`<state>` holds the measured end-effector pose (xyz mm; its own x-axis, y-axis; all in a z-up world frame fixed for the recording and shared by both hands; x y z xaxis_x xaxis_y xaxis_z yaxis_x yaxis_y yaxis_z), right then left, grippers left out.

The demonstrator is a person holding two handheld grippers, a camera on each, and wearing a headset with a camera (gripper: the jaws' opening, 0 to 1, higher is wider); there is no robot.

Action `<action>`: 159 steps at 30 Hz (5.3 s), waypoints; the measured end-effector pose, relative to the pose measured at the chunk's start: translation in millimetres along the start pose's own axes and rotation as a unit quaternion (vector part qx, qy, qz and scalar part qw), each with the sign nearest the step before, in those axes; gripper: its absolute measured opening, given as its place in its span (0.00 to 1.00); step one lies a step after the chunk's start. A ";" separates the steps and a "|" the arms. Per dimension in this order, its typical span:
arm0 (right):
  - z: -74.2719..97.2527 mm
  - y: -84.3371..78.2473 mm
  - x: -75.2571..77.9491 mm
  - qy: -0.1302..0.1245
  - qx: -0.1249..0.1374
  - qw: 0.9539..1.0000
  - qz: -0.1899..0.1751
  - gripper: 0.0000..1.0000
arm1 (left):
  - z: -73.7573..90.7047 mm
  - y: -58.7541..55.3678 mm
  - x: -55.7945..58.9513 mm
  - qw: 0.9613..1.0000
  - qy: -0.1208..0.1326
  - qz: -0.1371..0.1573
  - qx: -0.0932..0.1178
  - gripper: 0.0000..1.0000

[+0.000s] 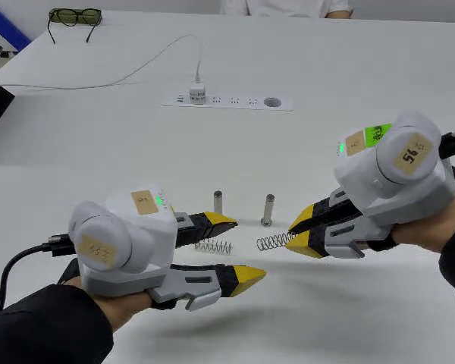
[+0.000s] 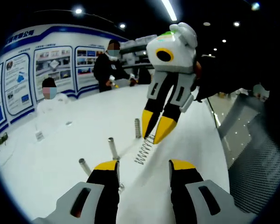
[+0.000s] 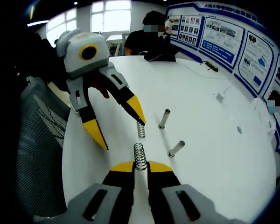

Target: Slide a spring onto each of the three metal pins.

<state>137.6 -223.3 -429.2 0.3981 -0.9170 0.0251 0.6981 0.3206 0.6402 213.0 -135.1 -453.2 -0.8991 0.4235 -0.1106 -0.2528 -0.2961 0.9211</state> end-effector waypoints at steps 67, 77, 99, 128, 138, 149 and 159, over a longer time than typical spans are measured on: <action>14.0 47.2 -17.3 0.007 0.046 0.998 0.036 0.11 | 6.4 10.9 2.5 1.000 -0.001 -0.012 0.029 0.28; 18.3 43.6 -6.7 -0.005 0.046 0.998 0.029 0.11 | 20.1 6.2 -8.1 0.999 0.027 0.007 0.032 0.37; 29.3 44.7 33.8 -0.063 0.058 0.996 0.002 0.11 | 43.0 -3.3 -25.1 0.995 0.077 0.044 0.034 0.58; -1.4 41.3 61.9 -0.074 0.048 0.996 -0.026 0.11 | 45.8 -8.8 -23.7 0.995 0.081 0.059 0.027 0.69; -10.2 35.9 62.1 -0.075 0.041 0.996 -0.028 0.11 | 45.8 -11.5 -23.9 0.995 0.080 0.061 0.024 0.68; -28.0 23.7 63.2 -0.071 0.030 0.996 -0.044 0.12 | 45.6 -14.5 -23.1 0.995 0.079 0.064 0.021 0.67; -39.4 14.4 64.2 -0.073 0.019 0.996 -0.051 0.12 | 45.1 -15.7 -22.1 0.995 0.078 0.067 0.020 0.66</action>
<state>196.7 -268.2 -448.7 0.2335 -0.9700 0.0682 0.7062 0.2174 0.6738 253.0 -101.2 -448.4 -0.9689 0.2443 -0.0387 -0.1149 -0.3060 0.9451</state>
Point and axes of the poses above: the centre of the closed fingertips' face, and the gripper's own axes: z roughly backward along the fingers, x roughly to its right, y roughly out of its top, the point moved 6 cm from there along z, roughly backward along the fingers, and after that the axes turned 5 degrees about -z, right-handed, at the moved point
